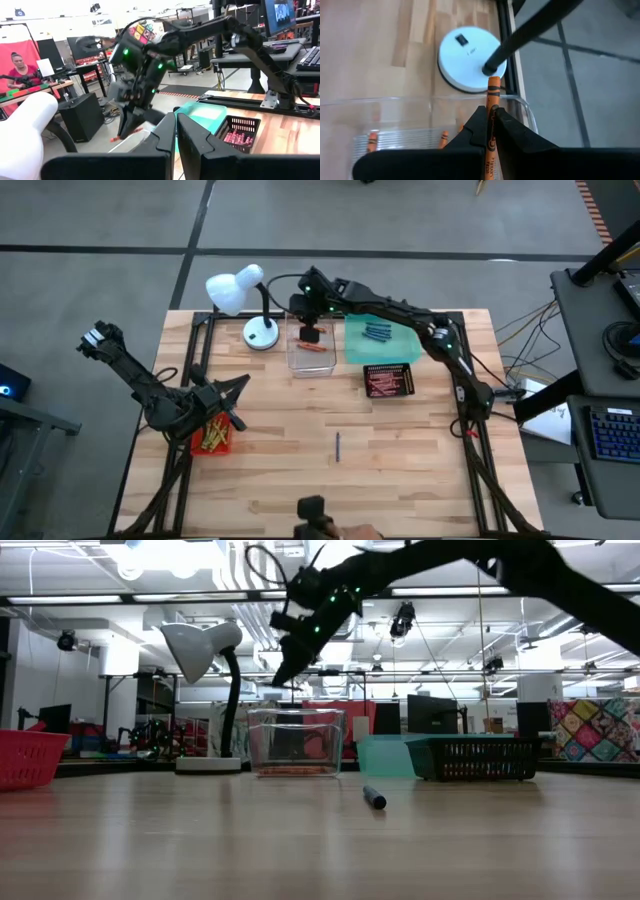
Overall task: Sort crayons
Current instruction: Put the orange crayon into the transparent bin
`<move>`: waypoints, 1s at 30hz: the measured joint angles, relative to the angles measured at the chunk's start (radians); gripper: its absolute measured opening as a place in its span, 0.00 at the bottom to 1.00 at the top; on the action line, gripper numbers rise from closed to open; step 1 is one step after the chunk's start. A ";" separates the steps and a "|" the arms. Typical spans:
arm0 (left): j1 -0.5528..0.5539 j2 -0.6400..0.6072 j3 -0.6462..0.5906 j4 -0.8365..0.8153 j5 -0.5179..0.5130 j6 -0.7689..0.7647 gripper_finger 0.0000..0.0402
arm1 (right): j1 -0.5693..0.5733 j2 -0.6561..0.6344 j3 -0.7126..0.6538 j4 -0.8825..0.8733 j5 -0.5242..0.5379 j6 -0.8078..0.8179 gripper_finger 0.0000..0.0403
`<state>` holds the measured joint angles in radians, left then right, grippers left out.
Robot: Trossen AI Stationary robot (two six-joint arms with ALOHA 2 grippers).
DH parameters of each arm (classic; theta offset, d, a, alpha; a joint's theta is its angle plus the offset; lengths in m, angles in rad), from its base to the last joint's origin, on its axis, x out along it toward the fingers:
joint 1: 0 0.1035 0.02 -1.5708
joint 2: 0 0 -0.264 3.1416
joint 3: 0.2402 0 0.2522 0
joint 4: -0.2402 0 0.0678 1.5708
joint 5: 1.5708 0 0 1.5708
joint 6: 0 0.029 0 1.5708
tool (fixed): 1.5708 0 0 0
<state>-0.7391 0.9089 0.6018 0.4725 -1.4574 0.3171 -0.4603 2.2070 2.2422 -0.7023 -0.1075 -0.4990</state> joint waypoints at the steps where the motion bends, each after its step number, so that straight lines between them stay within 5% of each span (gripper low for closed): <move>1: 0.000 -0.001 0.000 0.000 0.000 0.000 0.00 | -0.006 0.023 0.023 -0.011 -0.001 -0.001 0.03; 11: 0.000 -0.010 0.000 -0.003 -0.001 0.016 0.00 | -0.059 0.169 0.113 -0.095 -0.014 -0.010 0.03; 18: 0.000 -0.020 0.000 -0.003 -0.002 0.037 0.00 | -0.077 0.193 0.107 -0.117 -0.128 0.014 0.03; 30: 0.001 -0.021 0.000 -0.003 -0.002 0.036 0.00 | -0.077 0.221 0.103 -0.105 -0.128 0.060 0.03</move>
<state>-0.7380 0.8875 0.6018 0.4698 -1.4597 0.3532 -0.5369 2.4280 2.3455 -0.8075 -0.2359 -0.4390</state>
